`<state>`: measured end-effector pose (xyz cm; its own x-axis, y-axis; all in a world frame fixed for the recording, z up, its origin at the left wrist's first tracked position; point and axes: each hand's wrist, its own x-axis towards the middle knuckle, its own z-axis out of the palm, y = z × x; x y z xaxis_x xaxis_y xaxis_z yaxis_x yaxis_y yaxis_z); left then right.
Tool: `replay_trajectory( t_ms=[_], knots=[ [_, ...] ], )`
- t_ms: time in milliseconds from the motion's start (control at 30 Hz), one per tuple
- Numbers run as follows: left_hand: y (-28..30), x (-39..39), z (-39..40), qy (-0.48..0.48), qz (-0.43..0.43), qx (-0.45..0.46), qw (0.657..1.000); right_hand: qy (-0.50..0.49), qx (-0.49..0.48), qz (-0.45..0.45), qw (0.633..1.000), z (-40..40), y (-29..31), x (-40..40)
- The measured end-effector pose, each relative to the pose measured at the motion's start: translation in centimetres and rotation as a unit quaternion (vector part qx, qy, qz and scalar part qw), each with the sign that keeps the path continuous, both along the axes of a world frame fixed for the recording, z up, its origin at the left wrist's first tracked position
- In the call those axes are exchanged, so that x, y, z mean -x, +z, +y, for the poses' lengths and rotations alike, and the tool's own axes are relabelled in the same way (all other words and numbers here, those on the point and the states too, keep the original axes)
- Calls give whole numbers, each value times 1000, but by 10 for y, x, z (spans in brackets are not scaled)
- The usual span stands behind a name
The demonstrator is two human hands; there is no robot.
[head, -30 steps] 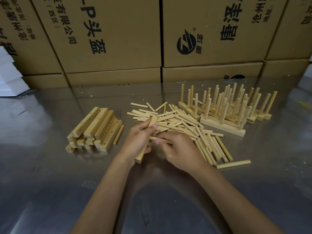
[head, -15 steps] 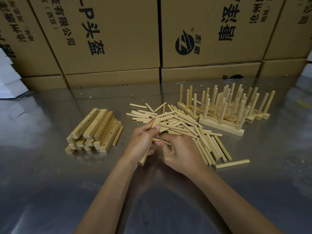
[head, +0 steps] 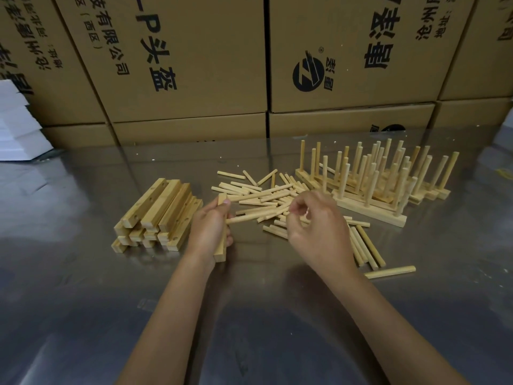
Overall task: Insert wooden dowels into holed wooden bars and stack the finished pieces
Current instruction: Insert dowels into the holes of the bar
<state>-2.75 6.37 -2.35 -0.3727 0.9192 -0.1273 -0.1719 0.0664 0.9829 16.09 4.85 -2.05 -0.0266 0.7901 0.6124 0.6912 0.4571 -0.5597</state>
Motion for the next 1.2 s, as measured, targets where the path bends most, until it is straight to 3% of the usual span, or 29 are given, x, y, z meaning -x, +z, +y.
replay_trajectory(
  t_ms=[100, 167, 300, 367, 433, 567, 833, 1200],
  knots=[
    [-1, 8, 2, 32, -22, 12, 999, 9, 107, -181, 978, 2, -11, -2],
    [-2, 9, 2, 35, -25, 21, 999, 22, 134, -205, 969, 3, -15, 1],
    [-1, 6, 2, 27, -43, 21, 998, 6, 96, -224, 970, 2, -17, 6],
    [0, 6, 2, 28, -57, 22, 998, 27, 83, -192, 978, -1, -13, 6],
    [0, 7, 2, 25, -74, 22, 997, 110, 106, -129, 980, -7, -6, 9],
    [0, 10, -1, 15, -80, 20, 996, 246, 121, -54, 960, -22, 0, 22],
    [1, 1, -2, 16, -70, 5, 997, 254, 98, 4, 962, -26, 0, 26],
    [3, -7, -7, 15, -83, -20, 996, 257, 91, 12, 962, -27, 2, 26]
  ],
)
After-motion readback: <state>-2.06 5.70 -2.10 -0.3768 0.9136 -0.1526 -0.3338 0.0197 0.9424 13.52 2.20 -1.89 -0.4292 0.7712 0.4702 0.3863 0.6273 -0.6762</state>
